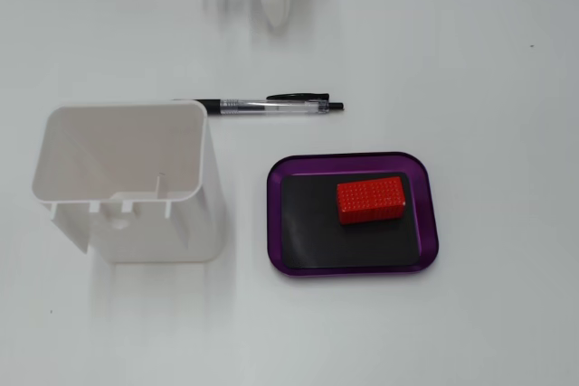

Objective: Pick up the pen and put it in the pen holder.

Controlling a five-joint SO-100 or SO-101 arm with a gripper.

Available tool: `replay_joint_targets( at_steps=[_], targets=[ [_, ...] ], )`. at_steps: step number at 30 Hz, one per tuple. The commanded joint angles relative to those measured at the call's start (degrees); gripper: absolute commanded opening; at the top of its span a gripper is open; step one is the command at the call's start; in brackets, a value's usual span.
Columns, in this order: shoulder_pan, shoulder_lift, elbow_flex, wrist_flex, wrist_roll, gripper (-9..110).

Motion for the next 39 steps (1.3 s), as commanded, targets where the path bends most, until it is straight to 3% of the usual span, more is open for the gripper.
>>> replay_joint_targets(
  at_steps=[1,14,20,26,34,39],
  targets=[
    [-0.53,5.71,-0.35,-1.58,0.44,0],
    [-0.44,5.71,-0.79,-1.58,0.44,0],
    [-0.35,0.18,-16.52,-1.58,0.53,0],
    [-0.62,-27.95,-38.50,-0.97,0.53,0],
    [-11.07,-66.18,-63.81,4.48,-0.53,0],
    [-6.42,-81.12,-71.89,5.80,-9.32,1]
  ],
)
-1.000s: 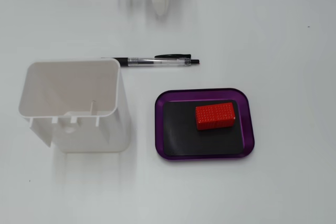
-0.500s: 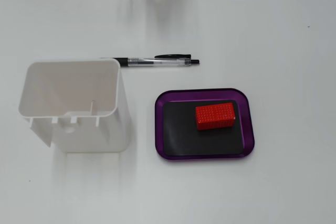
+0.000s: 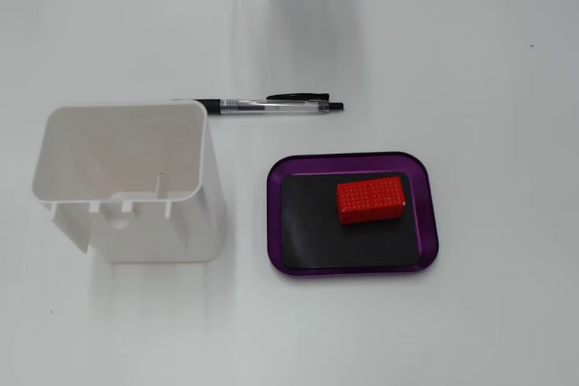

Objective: Pick up the pen and put it in the pen holder.

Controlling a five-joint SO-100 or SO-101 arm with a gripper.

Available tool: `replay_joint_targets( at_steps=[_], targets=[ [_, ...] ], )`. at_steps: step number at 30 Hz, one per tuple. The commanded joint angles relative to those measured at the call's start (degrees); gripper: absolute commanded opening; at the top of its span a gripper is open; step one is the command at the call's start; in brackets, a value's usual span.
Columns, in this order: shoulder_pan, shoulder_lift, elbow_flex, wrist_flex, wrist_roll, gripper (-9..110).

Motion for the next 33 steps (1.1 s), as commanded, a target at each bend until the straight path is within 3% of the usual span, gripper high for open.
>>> replay_joint_targets(
  at_steps=[1,10,33],
  targets=[
    [3.60,-8.79,-6.06,0.35,-3.60,2],
    [9.58,-18.81,-5.63,-6.15,-3.34,17],
    [9.49,-28.13,0.70,-19.42,-3.69,17]
  ],
)
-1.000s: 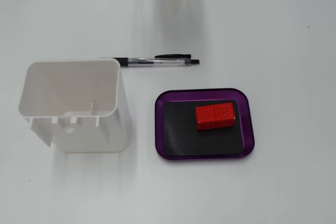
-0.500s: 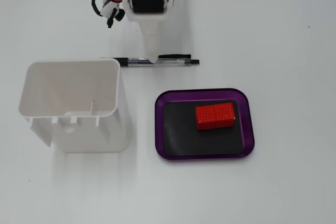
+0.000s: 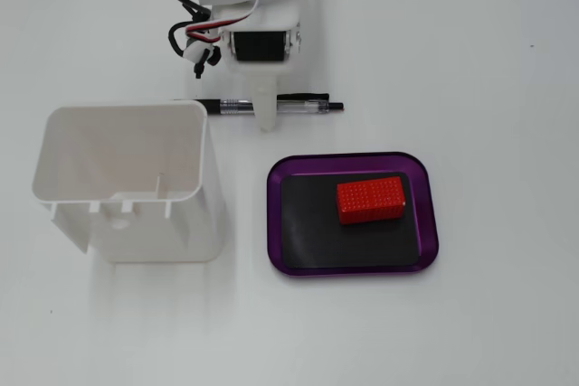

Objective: Pick up the pen and put it in the pen holder.

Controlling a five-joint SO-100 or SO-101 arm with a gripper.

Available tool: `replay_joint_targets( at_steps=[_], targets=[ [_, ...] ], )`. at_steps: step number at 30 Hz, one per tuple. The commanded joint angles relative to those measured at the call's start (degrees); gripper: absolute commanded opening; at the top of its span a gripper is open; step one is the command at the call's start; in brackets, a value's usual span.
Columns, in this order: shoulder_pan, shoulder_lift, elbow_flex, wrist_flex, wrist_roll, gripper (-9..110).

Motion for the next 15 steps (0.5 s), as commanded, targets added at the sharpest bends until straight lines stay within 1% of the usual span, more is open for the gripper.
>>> replay_joint_targets(
  at_steps=[1,3,8,15],
  targets=[
    [0.09,0.35,-0.26,-0.53,-0.88,17],
    [-0.18,0.26,-0.26,-0.53,-1.05,14],
    [0.00,0.26,-0.26,-2.11,-1.05,-1],
    [-0.18,0.26,-0.18,-1.32,-2.81,-1]
  ],
)
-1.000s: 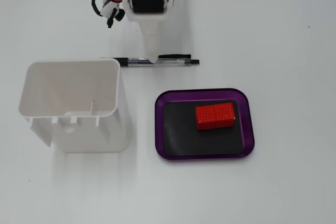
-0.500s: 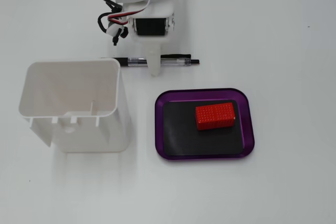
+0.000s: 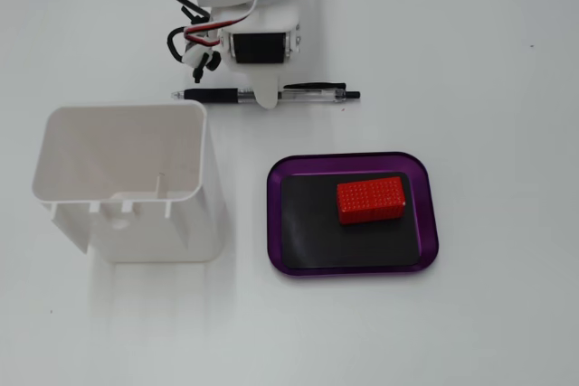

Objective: Pick up the pen and put it in the pen holder.

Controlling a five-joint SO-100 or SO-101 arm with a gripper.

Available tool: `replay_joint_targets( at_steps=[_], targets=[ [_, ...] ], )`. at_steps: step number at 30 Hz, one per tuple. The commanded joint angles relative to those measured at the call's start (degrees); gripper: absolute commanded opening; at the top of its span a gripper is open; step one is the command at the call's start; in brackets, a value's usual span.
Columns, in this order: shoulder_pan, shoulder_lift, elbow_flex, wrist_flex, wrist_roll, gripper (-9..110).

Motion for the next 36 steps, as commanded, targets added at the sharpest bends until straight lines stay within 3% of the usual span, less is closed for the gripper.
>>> replay_joint_targets(
  at_steps=[1,9,24,36],
  targets=[
    [-0.35,0.62,-0.18,0.26,-1.14,-1],
    [-0.44,5.19,-1.14,7.73,-0.53,-1],
    [1.93,41.31,-4.66,14.59,2.37,-1],
    [4.66,23.99,-37.18,14.15,15.38,-1]
  ],
)
